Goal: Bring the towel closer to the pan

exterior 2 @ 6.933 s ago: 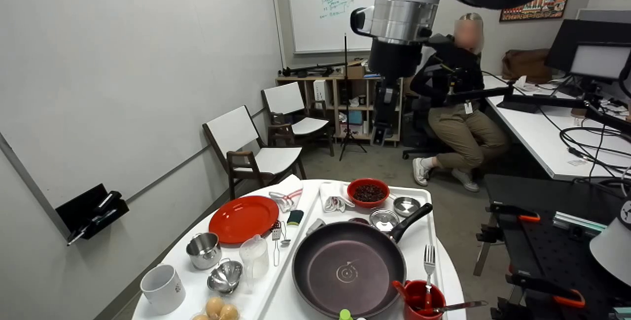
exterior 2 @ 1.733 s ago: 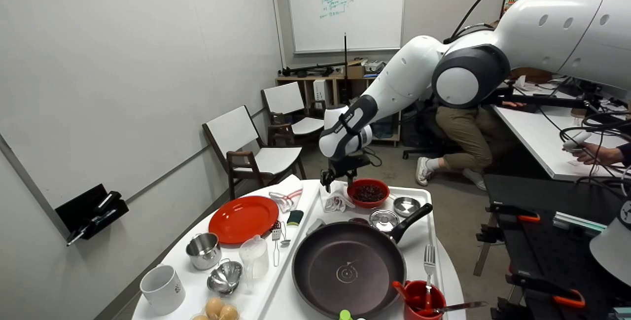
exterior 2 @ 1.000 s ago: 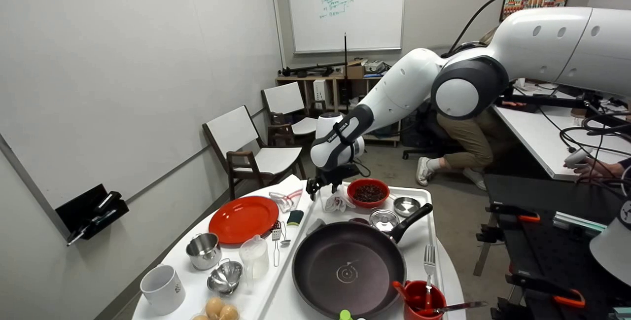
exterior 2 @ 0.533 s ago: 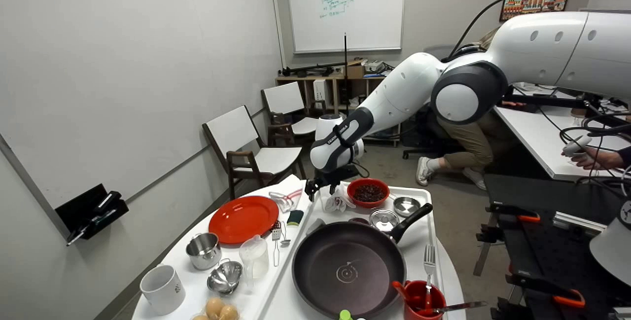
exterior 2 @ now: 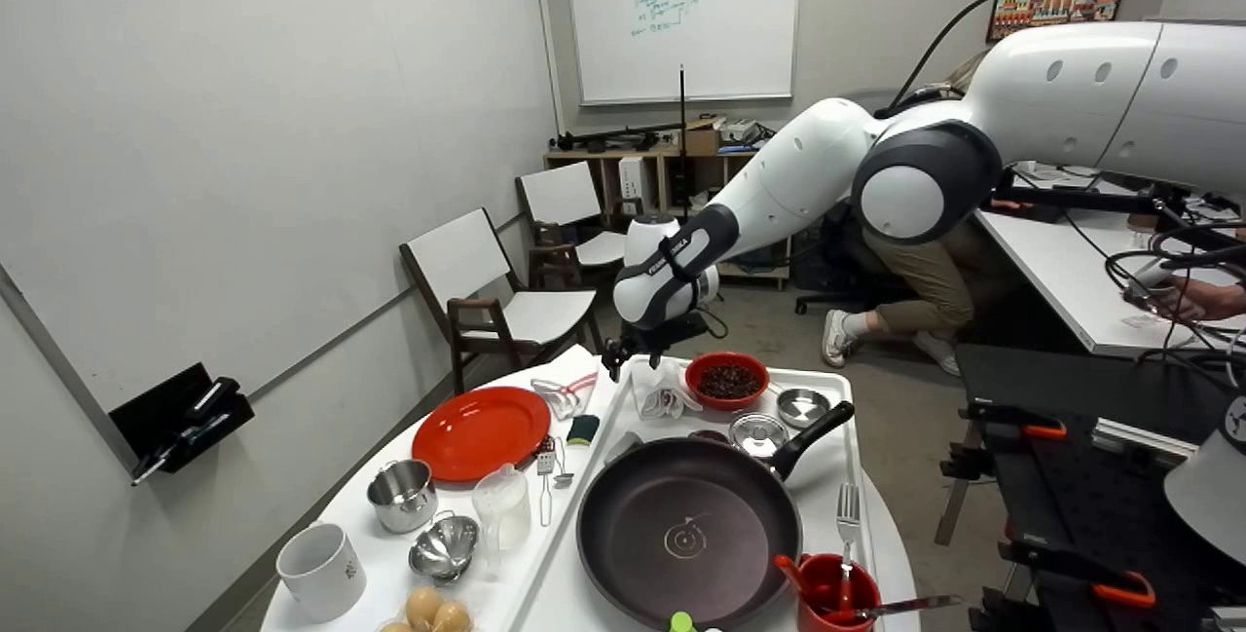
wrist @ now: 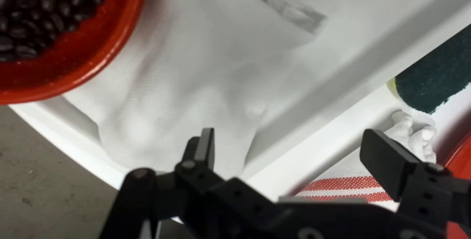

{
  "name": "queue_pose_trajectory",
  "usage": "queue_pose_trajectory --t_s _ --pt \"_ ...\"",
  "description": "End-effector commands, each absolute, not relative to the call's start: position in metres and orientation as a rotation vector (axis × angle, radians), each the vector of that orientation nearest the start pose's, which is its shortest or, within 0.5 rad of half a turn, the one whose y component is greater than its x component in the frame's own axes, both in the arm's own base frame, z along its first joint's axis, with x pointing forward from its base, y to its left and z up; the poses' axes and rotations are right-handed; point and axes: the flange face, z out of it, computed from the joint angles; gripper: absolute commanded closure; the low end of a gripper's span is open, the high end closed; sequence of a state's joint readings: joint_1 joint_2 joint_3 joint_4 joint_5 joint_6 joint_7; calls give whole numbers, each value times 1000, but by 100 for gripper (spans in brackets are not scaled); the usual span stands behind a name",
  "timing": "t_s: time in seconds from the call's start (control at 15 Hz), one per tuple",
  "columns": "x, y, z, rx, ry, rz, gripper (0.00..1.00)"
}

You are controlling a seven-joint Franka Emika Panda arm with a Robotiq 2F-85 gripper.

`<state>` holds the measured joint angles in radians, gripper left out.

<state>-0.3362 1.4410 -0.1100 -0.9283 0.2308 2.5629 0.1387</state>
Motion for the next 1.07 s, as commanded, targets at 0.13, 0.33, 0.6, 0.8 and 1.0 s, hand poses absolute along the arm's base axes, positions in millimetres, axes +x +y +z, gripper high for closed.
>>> queue_pose_trajectory --t_s 0.13,0.33,0.6,0.8,1.0 --pt "693 -313 -3 -2973 1022 -339 0" --pt "688 -320 -2 -2981 1037 -335 0" --pt "680 -327 -6 -2989 1052 -315 0" --pt "673 -329 -13 -2981 1068 -287 0" --pt "663 -330 -24 -2975 1084 -247 0"
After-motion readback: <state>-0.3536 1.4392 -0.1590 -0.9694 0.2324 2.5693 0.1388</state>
